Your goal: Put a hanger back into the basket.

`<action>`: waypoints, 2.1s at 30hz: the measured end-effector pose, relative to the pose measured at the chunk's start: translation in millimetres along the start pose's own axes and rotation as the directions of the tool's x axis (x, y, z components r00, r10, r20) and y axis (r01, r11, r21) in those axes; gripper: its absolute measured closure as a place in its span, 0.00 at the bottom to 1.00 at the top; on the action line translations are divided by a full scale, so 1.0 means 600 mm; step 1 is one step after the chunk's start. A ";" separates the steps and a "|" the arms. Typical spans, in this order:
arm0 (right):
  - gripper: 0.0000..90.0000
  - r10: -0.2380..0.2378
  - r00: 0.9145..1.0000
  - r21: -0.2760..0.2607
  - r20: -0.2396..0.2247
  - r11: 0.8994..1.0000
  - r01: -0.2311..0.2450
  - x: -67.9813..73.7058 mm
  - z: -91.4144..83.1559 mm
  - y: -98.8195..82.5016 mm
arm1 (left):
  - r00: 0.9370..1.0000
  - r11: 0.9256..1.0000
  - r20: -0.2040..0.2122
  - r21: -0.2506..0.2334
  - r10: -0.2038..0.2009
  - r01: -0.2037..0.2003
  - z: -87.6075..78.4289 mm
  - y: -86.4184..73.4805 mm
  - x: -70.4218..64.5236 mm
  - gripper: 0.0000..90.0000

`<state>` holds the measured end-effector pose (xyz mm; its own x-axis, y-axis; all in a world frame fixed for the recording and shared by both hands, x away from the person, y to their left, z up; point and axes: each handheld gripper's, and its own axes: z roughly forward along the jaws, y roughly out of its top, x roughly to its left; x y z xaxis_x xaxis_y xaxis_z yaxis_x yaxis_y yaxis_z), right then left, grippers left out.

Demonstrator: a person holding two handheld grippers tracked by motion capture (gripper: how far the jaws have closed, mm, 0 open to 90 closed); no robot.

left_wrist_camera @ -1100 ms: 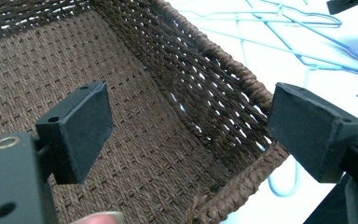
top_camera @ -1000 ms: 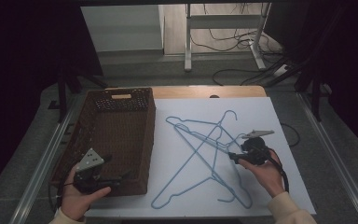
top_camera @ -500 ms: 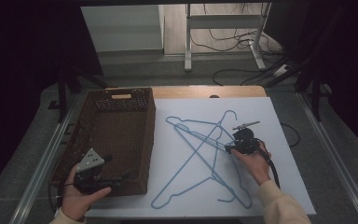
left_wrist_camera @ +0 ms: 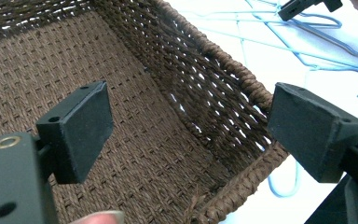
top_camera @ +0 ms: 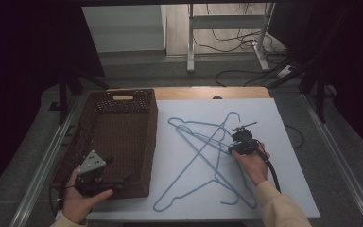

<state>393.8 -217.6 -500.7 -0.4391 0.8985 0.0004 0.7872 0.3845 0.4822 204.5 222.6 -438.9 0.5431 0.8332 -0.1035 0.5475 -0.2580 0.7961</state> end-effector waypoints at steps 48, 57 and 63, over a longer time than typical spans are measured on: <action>0.98 -0.369 0.895 -0.398 -0.250 0.882 0.253 0.005 -0.180 -0.015 | 0.988 0.991 0.076 -0.041 0.133 -0.130 0.029 0.118 -0.061 0.17; 0.98 -0.397 0.865 -0.422 -0.306 0.871 0.251 0.006 -0.195 -0.017 | 0.979 0.992 0.160 -0.012 0.122 -0.122 0.053 0.136 -0.057 0.19; 0.98 -0.440 0.830 -0.447 -0.343 0.854 0.268 -0.002 -0.208 -0.021 | 0.960 0.991 0.248 0.022 0.126 -0.136 0.073 0.146 -0.046 0.22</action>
<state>330.6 -250.2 -397.1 -0.8594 0.5035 0.0889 0.3608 0.4739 0.8033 265.4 155.5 -392.8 0.7487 0.6464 -0.1469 0.4824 -0.3793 0.7896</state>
